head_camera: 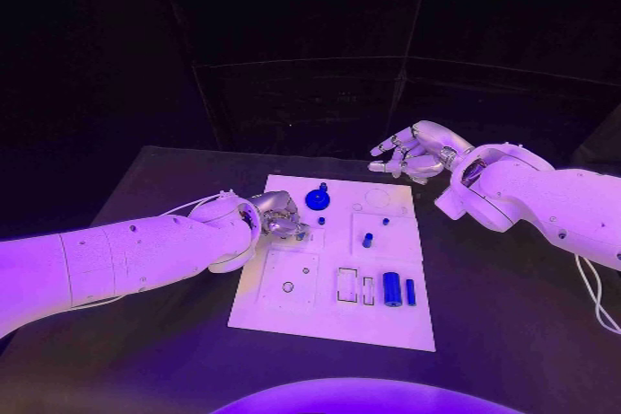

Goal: Assemble the parts on the task board

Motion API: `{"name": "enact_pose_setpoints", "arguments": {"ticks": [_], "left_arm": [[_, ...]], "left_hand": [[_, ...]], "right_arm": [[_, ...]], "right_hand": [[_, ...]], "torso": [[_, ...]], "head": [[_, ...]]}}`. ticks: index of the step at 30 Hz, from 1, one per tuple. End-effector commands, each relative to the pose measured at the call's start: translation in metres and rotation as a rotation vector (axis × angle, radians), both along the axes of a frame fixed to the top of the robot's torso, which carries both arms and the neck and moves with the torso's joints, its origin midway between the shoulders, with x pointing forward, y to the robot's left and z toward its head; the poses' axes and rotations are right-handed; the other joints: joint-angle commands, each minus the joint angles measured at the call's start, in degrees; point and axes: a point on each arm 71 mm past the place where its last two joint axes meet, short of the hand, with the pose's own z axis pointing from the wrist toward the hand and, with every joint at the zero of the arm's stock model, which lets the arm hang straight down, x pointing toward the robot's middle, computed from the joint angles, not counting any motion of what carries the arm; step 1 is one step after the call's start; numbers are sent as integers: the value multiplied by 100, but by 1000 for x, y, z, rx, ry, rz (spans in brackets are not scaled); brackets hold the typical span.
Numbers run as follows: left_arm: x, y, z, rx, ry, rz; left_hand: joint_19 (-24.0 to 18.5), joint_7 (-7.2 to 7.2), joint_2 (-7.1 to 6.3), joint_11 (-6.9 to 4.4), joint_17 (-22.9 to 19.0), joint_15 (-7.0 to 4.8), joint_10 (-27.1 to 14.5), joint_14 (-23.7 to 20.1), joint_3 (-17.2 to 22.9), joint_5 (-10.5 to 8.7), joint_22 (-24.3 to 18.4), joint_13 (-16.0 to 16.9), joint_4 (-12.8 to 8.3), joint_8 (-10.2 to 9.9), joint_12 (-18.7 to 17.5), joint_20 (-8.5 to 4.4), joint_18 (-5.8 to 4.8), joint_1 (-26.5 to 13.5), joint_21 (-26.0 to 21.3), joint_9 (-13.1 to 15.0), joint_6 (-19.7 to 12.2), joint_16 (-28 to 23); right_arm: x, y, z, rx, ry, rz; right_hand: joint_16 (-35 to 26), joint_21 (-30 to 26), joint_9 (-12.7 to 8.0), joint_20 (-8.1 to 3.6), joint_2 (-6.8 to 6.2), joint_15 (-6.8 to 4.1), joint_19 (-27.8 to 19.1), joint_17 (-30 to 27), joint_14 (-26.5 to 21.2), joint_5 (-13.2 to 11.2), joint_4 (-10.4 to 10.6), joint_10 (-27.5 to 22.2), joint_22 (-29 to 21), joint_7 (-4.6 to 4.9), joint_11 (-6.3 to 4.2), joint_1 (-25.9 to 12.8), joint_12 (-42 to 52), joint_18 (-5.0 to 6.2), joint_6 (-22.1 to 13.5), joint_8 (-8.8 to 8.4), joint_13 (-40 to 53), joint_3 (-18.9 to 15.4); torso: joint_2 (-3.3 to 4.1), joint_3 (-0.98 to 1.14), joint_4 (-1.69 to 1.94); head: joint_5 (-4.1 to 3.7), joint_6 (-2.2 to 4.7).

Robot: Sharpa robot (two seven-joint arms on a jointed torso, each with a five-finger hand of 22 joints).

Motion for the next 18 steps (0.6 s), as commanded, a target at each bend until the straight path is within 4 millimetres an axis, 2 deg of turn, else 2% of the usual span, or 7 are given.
{"name": "enact_pose_setpoints", "arguments": {"ticks": [1, 18], "left_arm": [[-3, -1, -5, 36, 36, -35], [-5, 1, -7, 48, 59, -48]], "left_hand": [[-6, -16, -2, -5, 1485, -36, -24, 589, 856, 11, -7, -9, -846, 33, -35, 9, -45, 39, -38, -6, -8, 23], [-13, -14, -21, -3, 1483, -35, -26, 589, 845, 4, -16, -13, -843, 33, -37, 9, -43, 44, -46, -6, -16, 22]], "right_arm": [[0, 1, 2, 1, -6, 10], [0, 0, 2, 2, -9, 9]], "right_hand": [[-21, -21, -8, -3, 51, -29, -30, -2, 38, 37, 4, -35, -6, 15, 17, 7, -26, 50, 11, -9, -9, -32], [-46, -32, -6, -3, 62, -28, -37, -31, 34, 41, 18, -35, -26, 15, 17, -3, -24, 53, 16, -7, -14, -46]], "torso": [[-1, -2, 3], [0, -3, 6]], "head": [[1, -1], [0, -17]]}}
